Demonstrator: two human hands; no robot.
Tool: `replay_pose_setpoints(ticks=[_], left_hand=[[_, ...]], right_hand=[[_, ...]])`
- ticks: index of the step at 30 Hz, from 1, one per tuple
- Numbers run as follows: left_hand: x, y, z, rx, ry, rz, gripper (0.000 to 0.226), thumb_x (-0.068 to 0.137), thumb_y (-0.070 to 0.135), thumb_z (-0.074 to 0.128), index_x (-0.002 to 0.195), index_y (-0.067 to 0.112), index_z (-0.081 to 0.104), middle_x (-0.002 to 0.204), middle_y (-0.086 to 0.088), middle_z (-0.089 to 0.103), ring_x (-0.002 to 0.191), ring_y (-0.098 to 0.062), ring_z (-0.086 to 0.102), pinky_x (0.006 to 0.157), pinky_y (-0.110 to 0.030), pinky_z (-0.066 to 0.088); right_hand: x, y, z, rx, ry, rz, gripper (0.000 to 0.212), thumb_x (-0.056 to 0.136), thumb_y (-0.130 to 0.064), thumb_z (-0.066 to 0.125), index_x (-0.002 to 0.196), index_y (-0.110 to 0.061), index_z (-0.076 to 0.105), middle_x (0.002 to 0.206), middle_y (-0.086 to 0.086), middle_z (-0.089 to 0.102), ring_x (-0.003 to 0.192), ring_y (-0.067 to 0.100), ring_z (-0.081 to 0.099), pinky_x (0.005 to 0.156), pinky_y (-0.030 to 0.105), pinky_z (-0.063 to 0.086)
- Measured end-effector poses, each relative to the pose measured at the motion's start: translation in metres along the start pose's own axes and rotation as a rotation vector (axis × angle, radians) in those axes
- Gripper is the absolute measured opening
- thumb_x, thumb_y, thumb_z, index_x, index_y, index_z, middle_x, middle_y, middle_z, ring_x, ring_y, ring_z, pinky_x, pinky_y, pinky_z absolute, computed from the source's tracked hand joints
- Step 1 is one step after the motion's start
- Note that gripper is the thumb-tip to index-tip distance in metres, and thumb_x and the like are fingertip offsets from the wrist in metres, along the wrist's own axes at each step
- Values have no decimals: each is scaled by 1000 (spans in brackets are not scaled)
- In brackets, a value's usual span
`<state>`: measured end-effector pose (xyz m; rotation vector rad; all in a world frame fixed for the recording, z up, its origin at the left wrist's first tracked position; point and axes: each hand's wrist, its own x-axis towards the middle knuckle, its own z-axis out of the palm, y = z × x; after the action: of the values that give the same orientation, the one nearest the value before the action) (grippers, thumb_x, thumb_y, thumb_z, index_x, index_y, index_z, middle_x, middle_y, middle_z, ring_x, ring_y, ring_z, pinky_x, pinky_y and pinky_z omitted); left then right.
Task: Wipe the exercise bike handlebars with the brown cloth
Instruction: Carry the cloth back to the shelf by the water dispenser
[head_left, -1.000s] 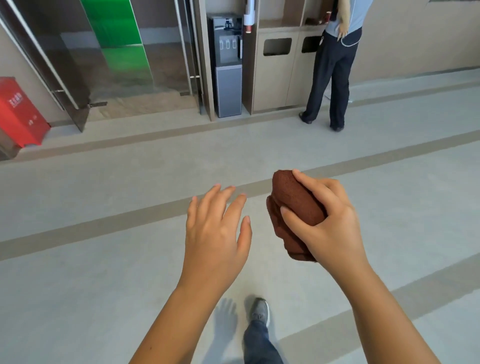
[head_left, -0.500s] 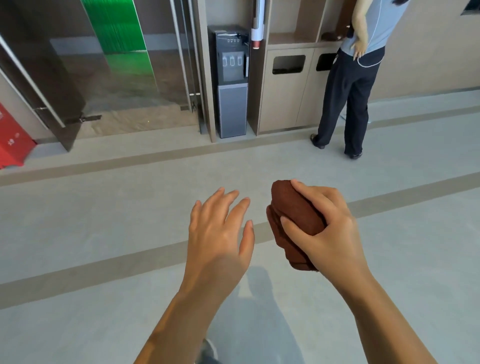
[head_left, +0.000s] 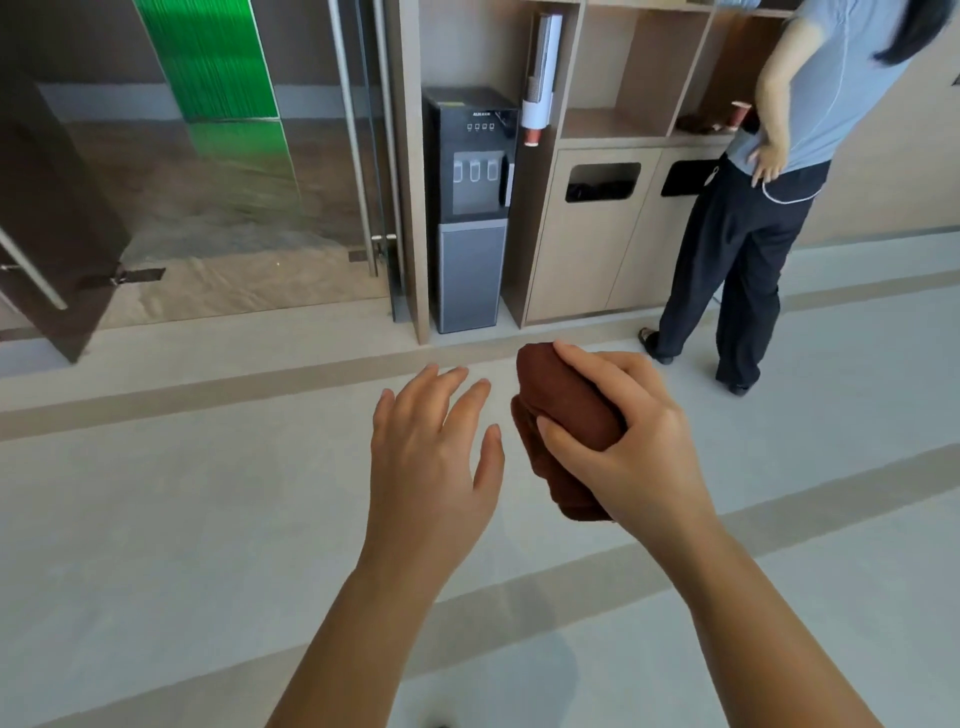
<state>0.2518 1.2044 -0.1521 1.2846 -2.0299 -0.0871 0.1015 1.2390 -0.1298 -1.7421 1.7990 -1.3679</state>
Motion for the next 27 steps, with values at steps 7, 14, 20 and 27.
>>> replay_pose_setpoints(ticks=[7,14,20,27], left_hand=[[128,-54,62,-6,-59,15,35,80,19,66,112,7,63,119,-15,61,118,-36,50,100,-56,30],[272,-93,155,17,-23,104,33,78,20,57,105,5,65,112,-15,64,113,-37,54,95,-59,36],[420,-113,221,30,-34,125,34,78,20,56,107,2,64,112,-16,64,113,-37,54,88,-61,42],[537,-149,277,40,-27,121,35,78,21,58,108,4,64,114,-15,63,113,-36,53,88,-61,42]], right_hand=[[136,53,31,14,103,26,54,71,-11,72,119,-32,58,109,-10,52,94,-18,49,74,-6,32],[287,132,75,32,79,33,55,72,-16,72,122,-31,58,110,-7,53,100,-11,47,78,-4,32],[443,178,80,44,86,-2,54,70,-28,66,123,-33,56,114,-7,52,100,-2,51,81,-3,34],[573,217,105,66,85,-27,54,71,-24,69,123,-35,55,115,-7,52,102,-6,50,83,-1,36]])
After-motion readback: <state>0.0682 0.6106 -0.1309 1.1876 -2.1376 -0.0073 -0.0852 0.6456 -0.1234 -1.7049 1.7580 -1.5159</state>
